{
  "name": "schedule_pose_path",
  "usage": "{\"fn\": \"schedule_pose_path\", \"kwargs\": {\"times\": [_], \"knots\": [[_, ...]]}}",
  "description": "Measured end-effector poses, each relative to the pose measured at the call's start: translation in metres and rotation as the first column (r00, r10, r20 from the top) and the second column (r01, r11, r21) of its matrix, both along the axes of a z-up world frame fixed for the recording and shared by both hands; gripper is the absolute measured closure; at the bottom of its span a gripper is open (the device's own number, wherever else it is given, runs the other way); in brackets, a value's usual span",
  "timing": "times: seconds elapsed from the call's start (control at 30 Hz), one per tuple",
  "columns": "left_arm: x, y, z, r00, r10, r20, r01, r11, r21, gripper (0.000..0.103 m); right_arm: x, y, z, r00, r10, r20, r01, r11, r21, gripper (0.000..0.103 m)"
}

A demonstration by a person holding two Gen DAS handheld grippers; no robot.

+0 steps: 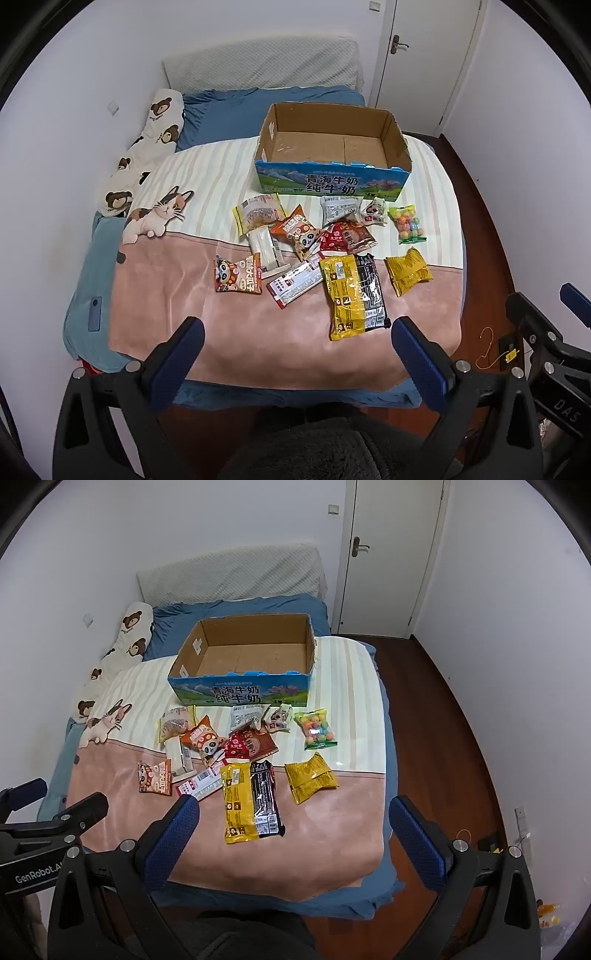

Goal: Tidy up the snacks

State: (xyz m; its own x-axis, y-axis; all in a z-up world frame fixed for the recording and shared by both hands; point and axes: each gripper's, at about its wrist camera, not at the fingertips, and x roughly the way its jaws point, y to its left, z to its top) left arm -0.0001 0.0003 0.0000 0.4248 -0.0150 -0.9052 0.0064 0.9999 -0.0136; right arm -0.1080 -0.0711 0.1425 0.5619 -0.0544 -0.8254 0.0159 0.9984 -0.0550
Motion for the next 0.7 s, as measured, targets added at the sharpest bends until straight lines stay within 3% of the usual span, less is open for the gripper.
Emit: {"fn": "schedule_pose_path", "kwargs": {"times": [0.7], "knots": [[0.0025, 0.0038, 0.0007, 1.0, -0.002, 0.012, 0.002, 1.0, 0.011, 0.0, 0.0034, 0.0081, 0.0012, 1.0, 0.0, -0.002, 0.0, 1.0, -0.008, 0.0]]}}
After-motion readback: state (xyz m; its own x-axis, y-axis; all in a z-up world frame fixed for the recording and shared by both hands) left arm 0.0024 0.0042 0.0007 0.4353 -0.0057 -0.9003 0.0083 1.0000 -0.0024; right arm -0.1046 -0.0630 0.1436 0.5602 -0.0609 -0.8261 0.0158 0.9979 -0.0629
